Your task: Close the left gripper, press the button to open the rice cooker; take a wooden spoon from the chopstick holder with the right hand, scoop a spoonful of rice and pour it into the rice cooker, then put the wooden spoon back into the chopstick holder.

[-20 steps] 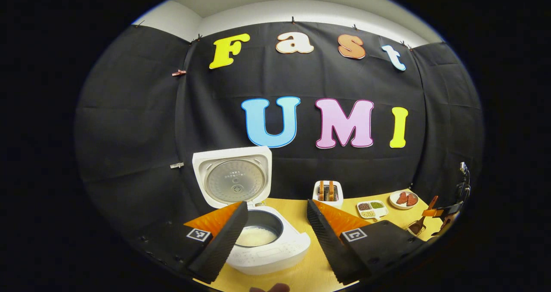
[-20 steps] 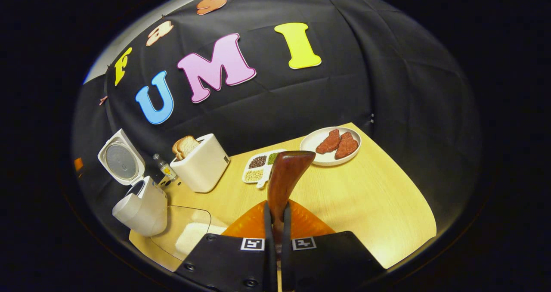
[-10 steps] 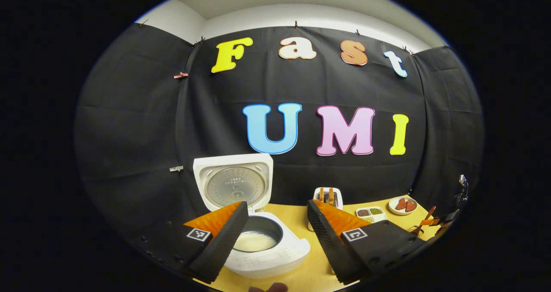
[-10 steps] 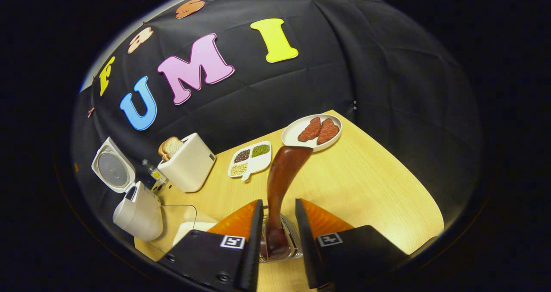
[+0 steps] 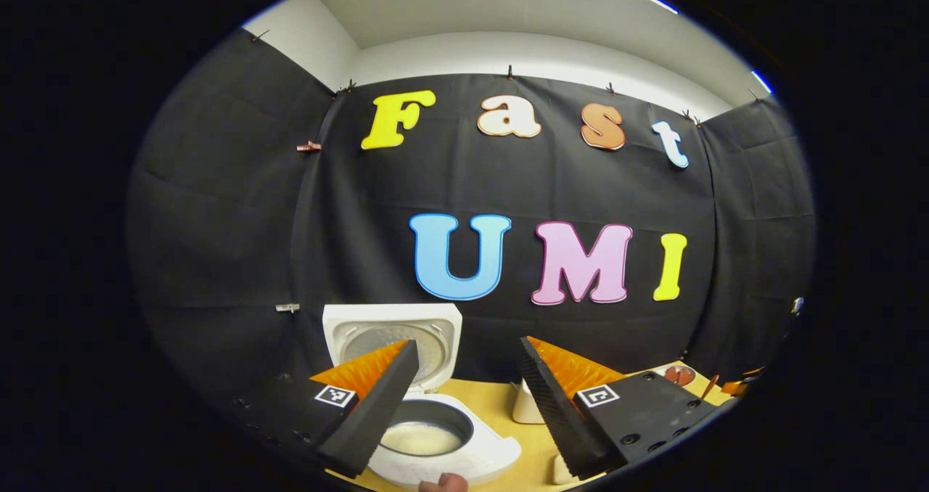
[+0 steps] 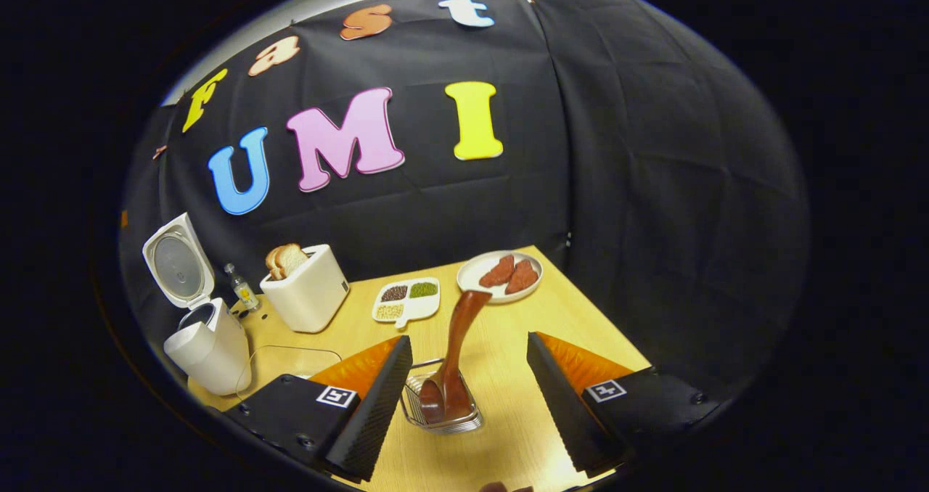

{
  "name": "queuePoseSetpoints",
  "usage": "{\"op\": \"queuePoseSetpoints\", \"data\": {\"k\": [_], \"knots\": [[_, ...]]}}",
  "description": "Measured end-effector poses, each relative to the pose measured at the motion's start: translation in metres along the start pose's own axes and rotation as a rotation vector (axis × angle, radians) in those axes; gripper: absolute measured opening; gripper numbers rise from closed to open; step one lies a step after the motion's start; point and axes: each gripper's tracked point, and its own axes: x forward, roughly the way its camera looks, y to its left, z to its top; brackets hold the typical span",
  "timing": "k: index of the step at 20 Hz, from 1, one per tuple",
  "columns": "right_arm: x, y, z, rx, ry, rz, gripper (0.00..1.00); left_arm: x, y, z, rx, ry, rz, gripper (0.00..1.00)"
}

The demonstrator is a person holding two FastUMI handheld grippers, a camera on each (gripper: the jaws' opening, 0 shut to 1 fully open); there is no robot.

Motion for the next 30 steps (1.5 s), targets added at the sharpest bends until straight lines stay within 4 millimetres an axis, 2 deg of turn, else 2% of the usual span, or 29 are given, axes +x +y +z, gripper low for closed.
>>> {"op": "queuePoseSetpoints", "data": {"k": [5, 8, 11, 13, 16, 21, 24, 27, 29, 30], "knots": [[-0.045, 0.062, 0.071, -0.072, -0.156, 0.082, 0.98, 0.047, 0.026, 0.035, 0.064, -0.123, 0.028, 0.95], [-0.070, 0.098, 0.107, -0.095, -0.240, 0.130, 0.98, 0.081, 0.046, 0.035, 0.019, -0.128, 0.058, 0.95], [-0.090, 0.127, 0.124, -0.122, -0.288, 0.164, 0.98, 0.118, 0.064, 0.027, -0.005, -0.111, 0.088, 0.95], [-0.099, 0.139, 0.124, -0.157, -0.298, 0.170, 0.98, 0.142, 0.074, 0.021, 0.005, -0.103, 0.096, 0.95], [-0.107, 0.151, 0.113, -0.193, -0.280, 0.166, 0.99, 0.180, 0.090, 0.006, 0.028, -0.074, 0.113, 0.95], [-0.118, 0.156, 0.102, -0.181, -0.264, 0.113, 0.98, 0.224, 0.116, -0.025, 0.001, -0.017, 0.143, 0.94], [-0.124, 0.150, 0.097, -0.180, -0.261, 0.063, 0.98, 0.244, 0.130, -0.037, 0.004, 0.000, 0.156, 0.94], [-0.127, 0.145, 0.091, -0.158, -0.250, 0.022, 0.98, 0.258, 0.135, -0.055, 0.026, 0.057, 0.159, 0.94], [-0.126, 0.146, 0.088, -0.144, -0.237, 0.017, 0.98, 0.259, 0.137, -0.074, 0.051, 0.129, 0.176, 0.94], [-0.125, 0.149, 0.087, -0.146, -0.233, 0.023, 0.98, 0.257, 0.137, -0.068, 0.047, 0.114, 0.173, 0.96]]}}
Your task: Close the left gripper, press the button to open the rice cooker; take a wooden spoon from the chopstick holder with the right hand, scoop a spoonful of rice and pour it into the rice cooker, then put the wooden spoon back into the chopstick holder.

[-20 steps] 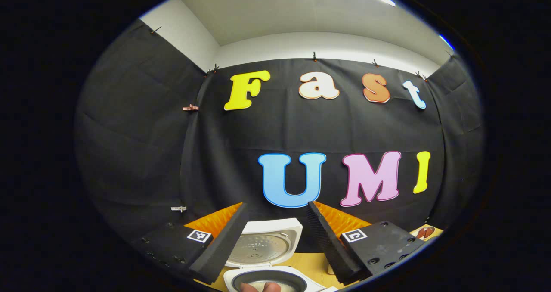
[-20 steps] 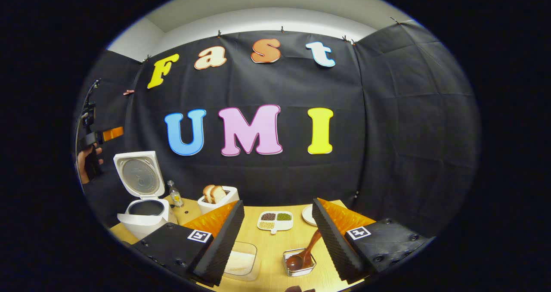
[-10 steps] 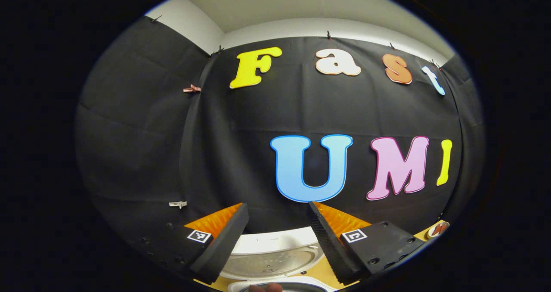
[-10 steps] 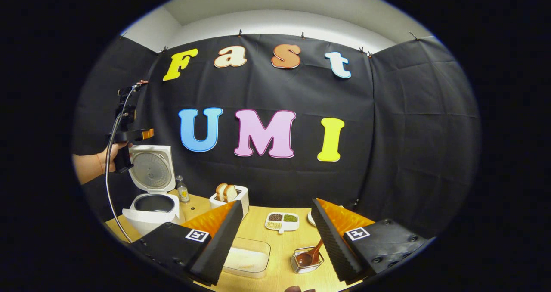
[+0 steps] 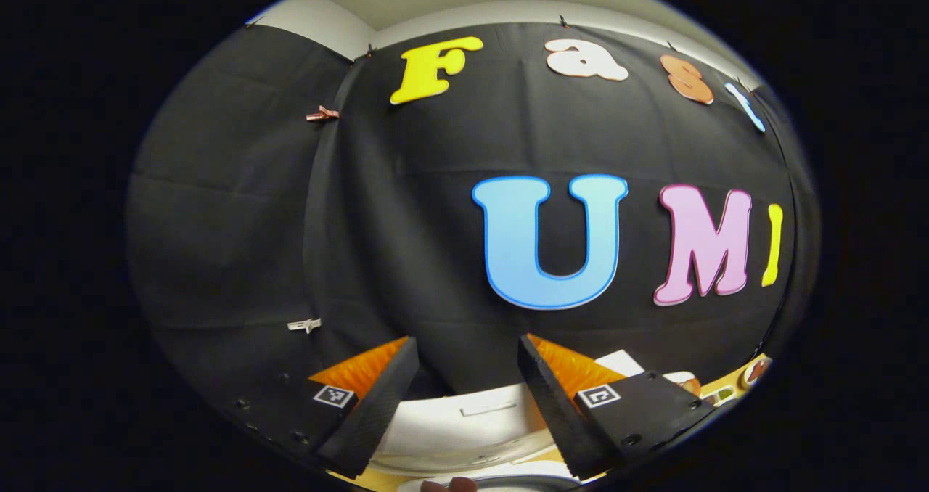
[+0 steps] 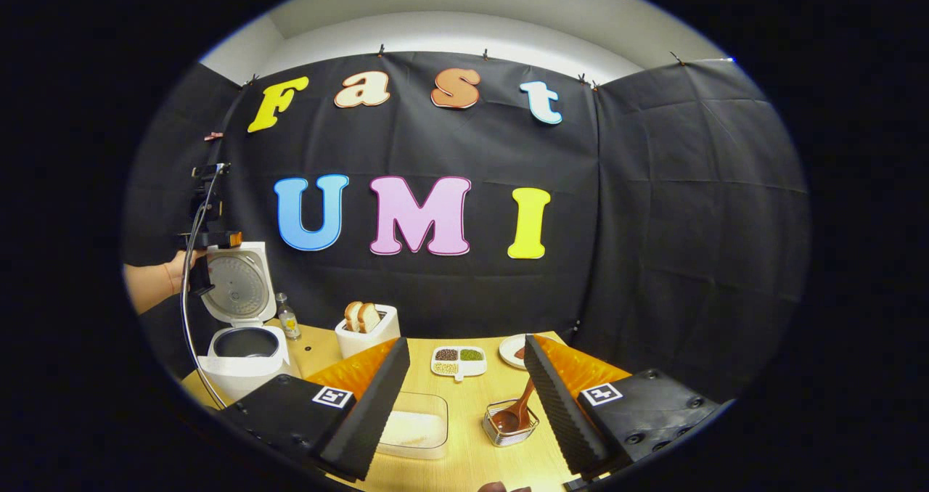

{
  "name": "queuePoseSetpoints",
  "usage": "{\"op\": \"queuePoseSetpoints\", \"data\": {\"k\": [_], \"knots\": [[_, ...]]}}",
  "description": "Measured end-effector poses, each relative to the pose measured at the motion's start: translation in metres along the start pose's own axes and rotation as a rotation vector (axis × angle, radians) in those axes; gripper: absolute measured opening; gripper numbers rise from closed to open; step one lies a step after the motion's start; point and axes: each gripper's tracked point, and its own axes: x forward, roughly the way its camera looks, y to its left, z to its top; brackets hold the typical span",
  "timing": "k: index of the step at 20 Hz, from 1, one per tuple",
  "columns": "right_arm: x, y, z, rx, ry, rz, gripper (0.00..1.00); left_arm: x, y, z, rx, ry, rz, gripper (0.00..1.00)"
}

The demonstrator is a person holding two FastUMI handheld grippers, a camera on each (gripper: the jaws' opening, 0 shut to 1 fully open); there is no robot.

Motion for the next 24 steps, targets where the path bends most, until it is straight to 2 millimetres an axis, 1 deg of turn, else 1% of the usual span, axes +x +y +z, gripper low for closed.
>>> {"op": "queuePoseSetpoints", "data": {"k": [1, 2, 3, 6, 10, 13, 15, 18, 22, 24], "knots": [[0.002, 0.002, 0.001, -0.006, 0.002, 0.009, 0.98, -0.002, -0.003, -0.004, 0.000, 0.020, 0.000, 0.98], [0.003, 0.004, 0.002, -0.011, -0.001, 0.018, 0.98, -0.008, -0.004, -0.003, -0.002, 0.032, 0.002, 0.97], [0.005, 0.006, 0.002, -0.014, -0.002, 0.028, 0.98, -0.011, -0.005, -0.005, -0.012, 0.047, 0.002, 0.99], [0.008, 0.011, 0.000, -0.004, 0.000, 0.068, 0.98, -0.034, -0.014, -0.013, -0.031, 0.102, 0.001, 0.99], [0.009, 0.001, -0.002, -0.020, 0.010, 0.101, 0.98, -0.076, -0.028, -0.030, -0.049, 0.162, 0.008, 0.99], [0.009, -0.006, -0.005, -0.038, 0.023, 0.124, 0.98, -0.101, -0.041, -0.045, -0.032, 0.182, 0.020, 0.99], [0.010, -0.008, -0.008, -0.038, 0.031, 0.139, 0.98, -0.115, -0.051, -0.059, -0.027, 0.213, 0.019, 0.99], [0.012, -0.007, -0.011, -0.030, 0.045, 0.159, 0.98, -0.129, -0.066, -0.084, -0.037, 0.262, 0.010, 0.99], [0.015, 0.000, -0.012, -0.040, 0.051, 0.190, 0.98, -0.150, -0.075, -0.125, -0.040, 0.343, 0.035, 0.99], [0.015, 0.006, -0.013, -0.042, 0.054, 0.208, 0.98, -0.161, -0.076, -0.145, -0.016, 0.380, 0.049, 0.99]]}}
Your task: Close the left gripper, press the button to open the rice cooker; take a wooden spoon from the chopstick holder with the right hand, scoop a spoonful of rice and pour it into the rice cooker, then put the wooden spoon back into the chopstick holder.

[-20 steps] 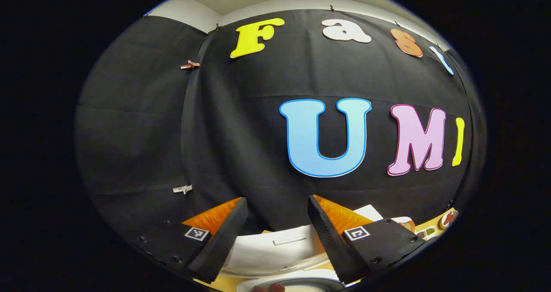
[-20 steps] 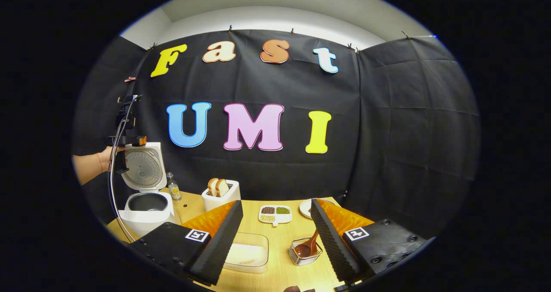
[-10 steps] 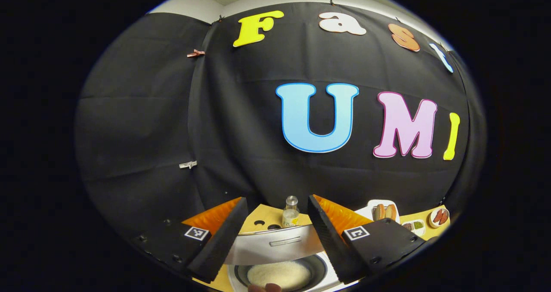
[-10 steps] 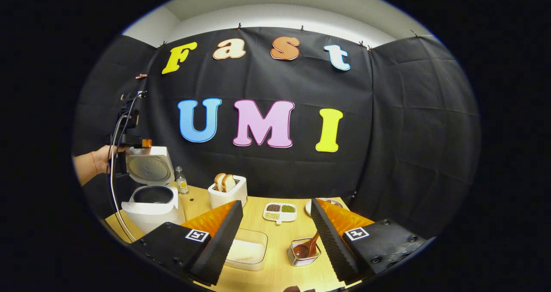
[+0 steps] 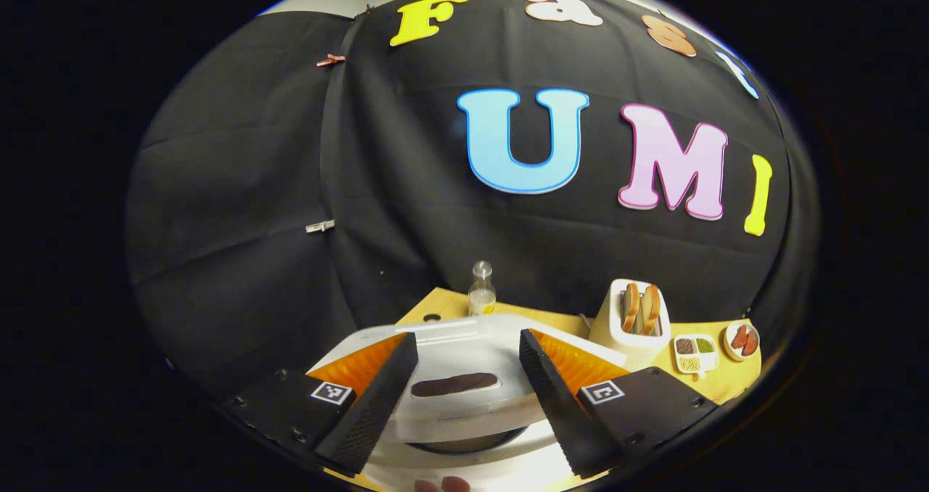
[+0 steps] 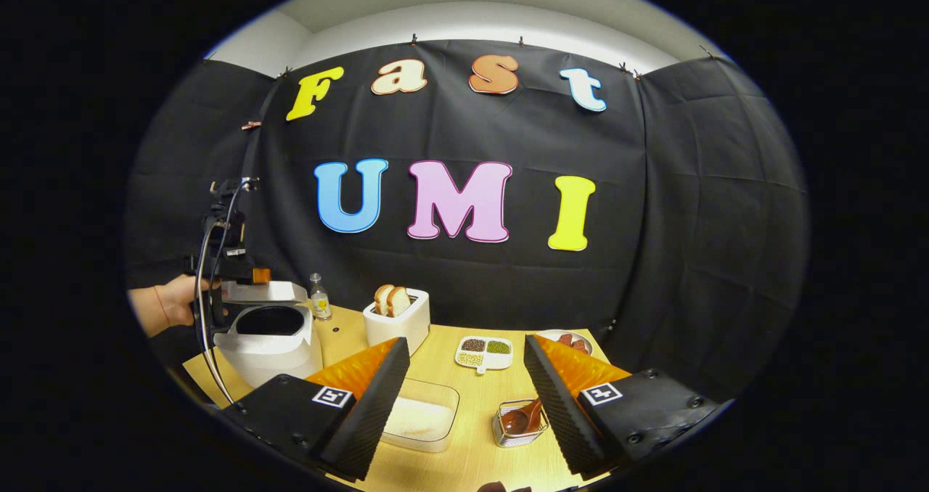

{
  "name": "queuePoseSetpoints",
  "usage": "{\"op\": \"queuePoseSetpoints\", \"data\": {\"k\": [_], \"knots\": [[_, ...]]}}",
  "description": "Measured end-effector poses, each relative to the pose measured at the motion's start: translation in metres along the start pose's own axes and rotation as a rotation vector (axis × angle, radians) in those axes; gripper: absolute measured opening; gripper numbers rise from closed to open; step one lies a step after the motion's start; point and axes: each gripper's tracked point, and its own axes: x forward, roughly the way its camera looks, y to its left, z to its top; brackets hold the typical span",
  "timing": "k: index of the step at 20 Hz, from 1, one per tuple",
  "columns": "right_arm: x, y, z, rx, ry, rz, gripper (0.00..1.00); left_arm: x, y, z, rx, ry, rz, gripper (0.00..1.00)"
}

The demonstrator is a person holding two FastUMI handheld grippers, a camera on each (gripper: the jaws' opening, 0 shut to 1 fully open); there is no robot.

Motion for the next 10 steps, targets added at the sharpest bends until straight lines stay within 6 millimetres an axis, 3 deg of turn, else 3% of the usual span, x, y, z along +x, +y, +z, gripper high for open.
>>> {"op": "queuePoseSetpoints", "data": {"k": [10], "knots": [[0.008, 0.022, 0.000, -0.026, 0.007, 0.063, 0.98, -0.002, -0.010, -0.068, -0.003, 0.096, -0.022, 0.99]]}}
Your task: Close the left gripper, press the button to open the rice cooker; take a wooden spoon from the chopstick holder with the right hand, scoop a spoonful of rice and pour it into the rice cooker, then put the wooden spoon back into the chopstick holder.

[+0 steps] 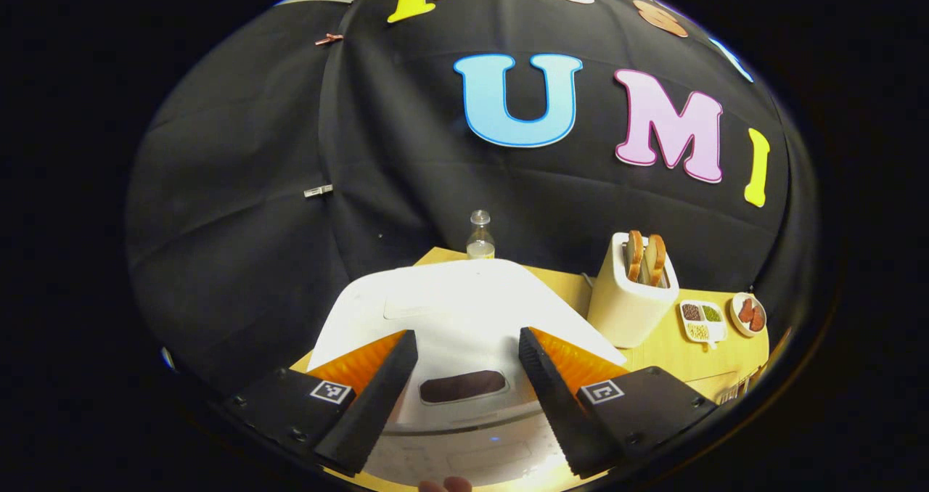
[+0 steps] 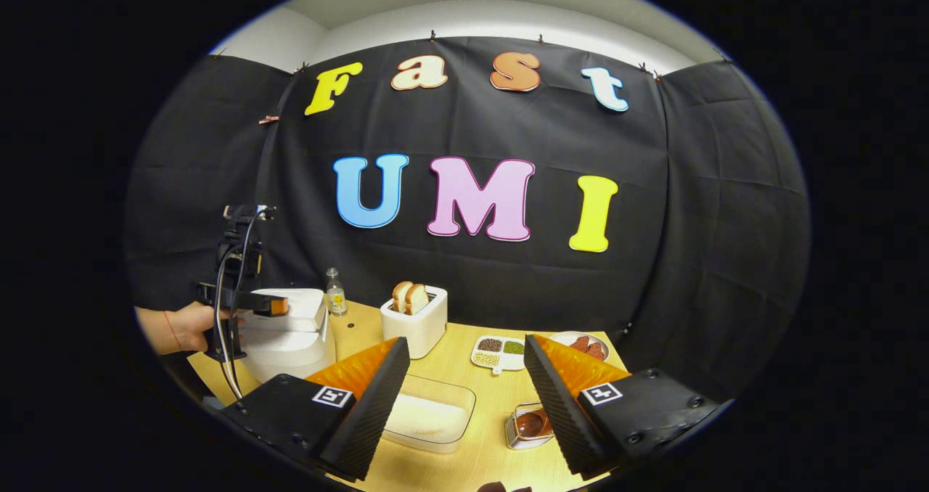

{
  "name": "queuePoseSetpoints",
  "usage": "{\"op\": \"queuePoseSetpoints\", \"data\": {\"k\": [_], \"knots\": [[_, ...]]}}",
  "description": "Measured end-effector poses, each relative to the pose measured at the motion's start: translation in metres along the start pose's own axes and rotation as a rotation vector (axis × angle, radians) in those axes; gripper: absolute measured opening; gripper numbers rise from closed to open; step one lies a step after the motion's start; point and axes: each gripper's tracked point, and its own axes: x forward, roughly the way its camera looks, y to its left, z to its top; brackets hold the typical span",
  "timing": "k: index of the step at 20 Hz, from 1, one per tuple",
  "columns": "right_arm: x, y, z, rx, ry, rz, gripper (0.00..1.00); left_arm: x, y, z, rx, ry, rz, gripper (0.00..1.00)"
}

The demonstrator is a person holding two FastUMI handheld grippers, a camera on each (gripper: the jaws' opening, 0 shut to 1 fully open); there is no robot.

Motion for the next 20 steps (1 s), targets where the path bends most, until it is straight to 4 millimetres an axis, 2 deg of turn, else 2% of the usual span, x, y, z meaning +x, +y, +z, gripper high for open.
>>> {"op": "queuePoseSetpoints", "data": {"k": [3, 7, 9, 10, 16, 20], "knots": [[0.001, 0.001, 0.000, 0.001, -0.001, 0.000, 0.98, -0.002, -0.002, -0.013, 0.012, 0.017, -0.006, 0.99], [-0.001, 0.000, -0.004, 0.001, 0.011, -0.003, 0.98, -0.003, -0.002, -0.015, 0.008, -0.006, 0.002, 0.99], [-0.001, 0.001, -0.006, 0.006, 0.015, -0.005, 0.98, -0.001, -0.003, -0.027, 0.016, 0.034, 0.012, 0.99], [-0.001, 0.001, -0.007, 0.009, 0.017, -0.005, 0.98, -0.001, -0.003, -0.023, 0.021, 0.009, 0.013, 1.00], [-0.003, 0.005, -0.006, 0.002, 0.014, 0.001, 0.98, -0.004, -0.002, -0.029, -0.017, 0.021, -0.003, 1.00], [-0.003, 0.011, -0.005, 0.011, 0.015, 0.013, 0.98, -0.003, -0.004, -0.025, 0.022, 0.006, 0.010, 1.00]]}}
